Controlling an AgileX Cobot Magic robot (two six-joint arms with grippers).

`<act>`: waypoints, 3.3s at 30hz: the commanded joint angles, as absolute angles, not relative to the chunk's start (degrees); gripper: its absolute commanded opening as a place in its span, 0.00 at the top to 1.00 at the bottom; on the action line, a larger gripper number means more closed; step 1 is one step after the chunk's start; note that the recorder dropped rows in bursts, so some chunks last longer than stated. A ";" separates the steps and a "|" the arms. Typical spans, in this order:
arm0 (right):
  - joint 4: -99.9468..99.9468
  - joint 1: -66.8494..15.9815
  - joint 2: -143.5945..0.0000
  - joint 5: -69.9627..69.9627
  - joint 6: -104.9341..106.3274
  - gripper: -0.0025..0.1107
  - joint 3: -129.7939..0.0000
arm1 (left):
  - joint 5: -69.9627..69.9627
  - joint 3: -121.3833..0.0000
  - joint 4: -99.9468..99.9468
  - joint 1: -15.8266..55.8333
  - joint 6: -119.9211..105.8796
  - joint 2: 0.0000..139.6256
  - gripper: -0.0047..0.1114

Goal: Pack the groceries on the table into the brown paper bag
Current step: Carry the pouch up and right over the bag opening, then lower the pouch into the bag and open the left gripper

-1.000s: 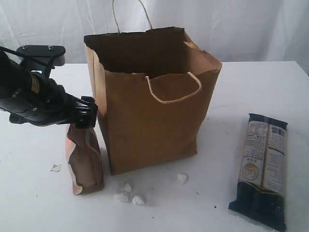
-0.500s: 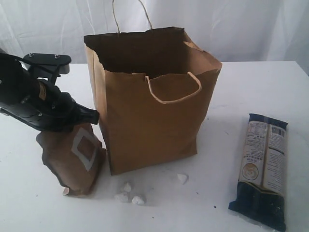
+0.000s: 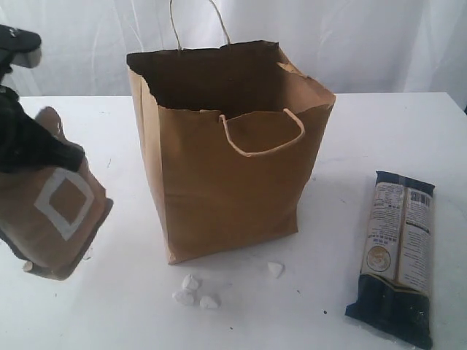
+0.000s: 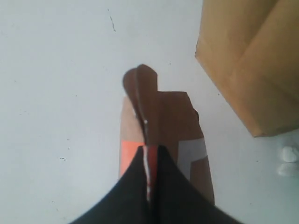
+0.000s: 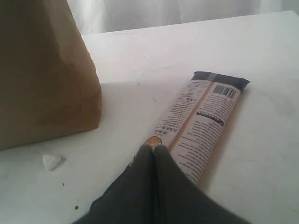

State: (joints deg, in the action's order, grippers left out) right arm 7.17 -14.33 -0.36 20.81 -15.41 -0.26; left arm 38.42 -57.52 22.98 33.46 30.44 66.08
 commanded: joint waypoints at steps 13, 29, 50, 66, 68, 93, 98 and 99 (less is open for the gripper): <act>7.32 -13.98 0.00 20.09 -15.17 0.98 0.00 | 40.24 -82.89 -0.84 33.88 5.67 55.67 0.96; 7.32 -13.98 0.00 20.09 -15.17 0.98 0.00 | 36.89 -105.37 -23.71 33.88 -17.27 81.24 0.96; 7.32 -13.98 0.00 20.09 -15.17 0.98 0.00 | 47.61 -107.97 -20.28 33.90 -25.93 91.55 0.96; 7.32 -13.98 0.00 20.09 -15.17 0.98 0.00 | 47.88 -105.35 -19.25 33.90 -25.93 96.05 0.96; 7.32 -13.98 0.00 20.09 -15.17 0.98 0.00 | 47.49 -105.35 -19.25 33.90 -25.93 96.04 0.91; 7.32 -13.98 0.00 20.09 -15.17 0.98 0.00 | 49.62 -105.35 -19.69 33.90 -21.22 95.22 0.29; 7.32 -13.98 0.00 20.09 -15.17 0.98 0.00 | 49.68 -105.35 -19.86 33.90 -21.22 92.80 0.29; 7.32 -13.98 0.00 20.09 -15.17 0.98 0.00 | 49.78 -105.35 -19.86 33.90 -21.22 92.31 0.29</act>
State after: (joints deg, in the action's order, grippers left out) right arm 7.17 -14.33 -0.36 20.81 -15.41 -0.26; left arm 48.64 -105.22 -18.44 33.46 -21.55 94.42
